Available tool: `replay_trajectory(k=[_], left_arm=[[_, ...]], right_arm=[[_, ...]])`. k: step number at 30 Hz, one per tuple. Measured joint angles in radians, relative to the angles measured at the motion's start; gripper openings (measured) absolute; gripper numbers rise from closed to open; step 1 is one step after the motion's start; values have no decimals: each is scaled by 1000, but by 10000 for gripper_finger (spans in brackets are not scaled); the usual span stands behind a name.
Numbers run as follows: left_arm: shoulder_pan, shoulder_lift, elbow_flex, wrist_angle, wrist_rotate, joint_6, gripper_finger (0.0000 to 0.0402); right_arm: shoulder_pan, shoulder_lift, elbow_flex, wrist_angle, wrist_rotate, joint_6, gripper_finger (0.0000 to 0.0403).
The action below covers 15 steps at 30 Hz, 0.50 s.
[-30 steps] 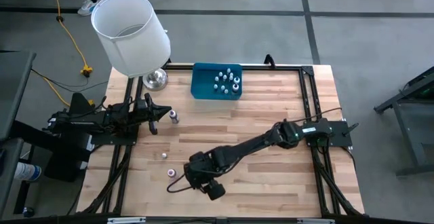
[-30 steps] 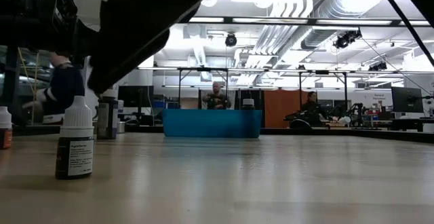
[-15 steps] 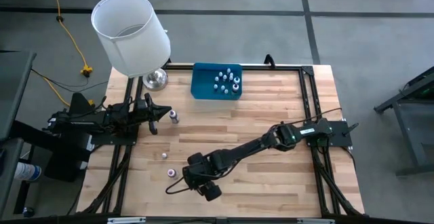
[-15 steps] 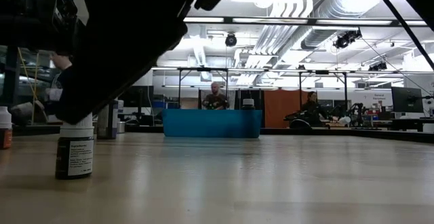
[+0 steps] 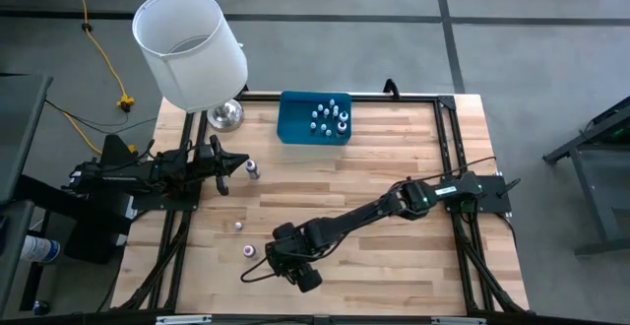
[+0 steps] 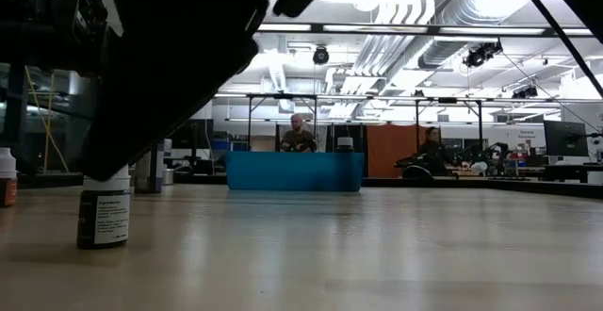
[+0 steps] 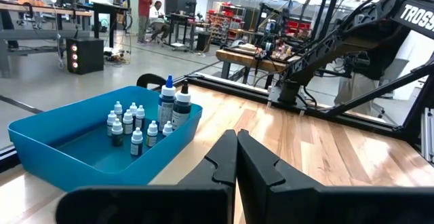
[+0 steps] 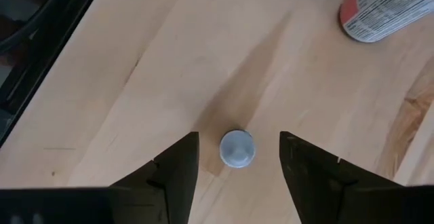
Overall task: Pick & Place food coloring
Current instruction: Put the small black food coloring bottle into the blue bin
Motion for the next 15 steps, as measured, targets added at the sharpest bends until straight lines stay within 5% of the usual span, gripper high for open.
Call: replay_trajectory(k=[15], left_arm=[[0, 0, 0, 0, 0, 0, 0]], right_arm=[[0, 7, 0, 1, 13, 1, 160]])
